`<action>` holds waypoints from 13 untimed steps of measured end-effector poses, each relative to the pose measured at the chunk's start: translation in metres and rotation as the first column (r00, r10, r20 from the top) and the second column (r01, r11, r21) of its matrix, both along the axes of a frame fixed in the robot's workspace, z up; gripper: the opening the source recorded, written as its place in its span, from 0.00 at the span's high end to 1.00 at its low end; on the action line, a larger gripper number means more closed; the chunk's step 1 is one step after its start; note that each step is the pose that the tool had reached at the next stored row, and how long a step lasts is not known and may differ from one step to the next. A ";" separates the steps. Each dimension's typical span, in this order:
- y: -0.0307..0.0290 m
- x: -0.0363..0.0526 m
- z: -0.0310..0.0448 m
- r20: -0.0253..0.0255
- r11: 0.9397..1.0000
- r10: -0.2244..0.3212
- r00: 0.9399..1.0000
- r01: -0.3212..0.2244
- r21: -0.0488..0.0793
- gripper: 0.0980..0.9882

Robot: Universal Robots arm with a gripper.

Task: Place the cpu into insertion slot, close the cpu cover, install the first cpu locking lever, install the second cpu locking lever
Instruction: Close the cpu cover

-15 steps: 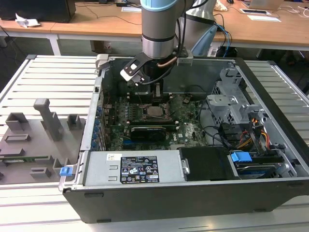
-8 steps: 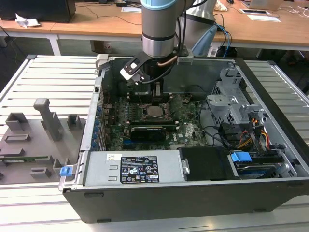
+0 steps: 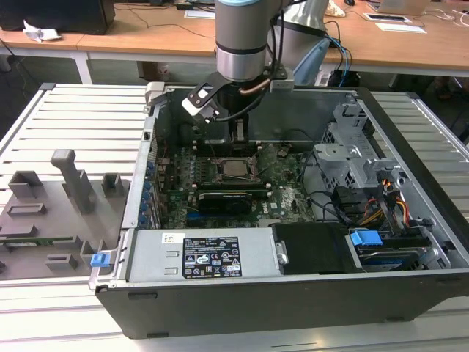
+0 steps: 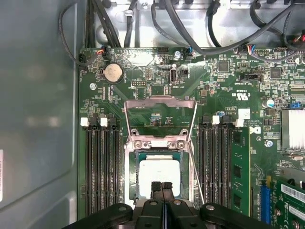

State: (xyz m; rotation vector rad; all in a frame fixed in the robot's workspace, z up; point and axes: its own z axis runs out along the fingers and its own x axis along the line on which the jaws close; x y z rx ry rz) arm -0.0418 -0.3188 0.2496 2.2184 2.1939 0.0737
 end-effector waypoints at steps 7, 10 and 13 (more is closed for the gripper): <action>0.0001 0.0005 0.0179 0.000 1.000 0.002 1.000 -0.002 0.000 0.99; 0.0001 0.0063 0.0179 -0.003 1.000 0.022 1.000 -0.022 -0.001 0.99; 0.0001 0.0098 0.0180 -0.005 1.000 0.025 1.000 -0.025 -0.001 0.99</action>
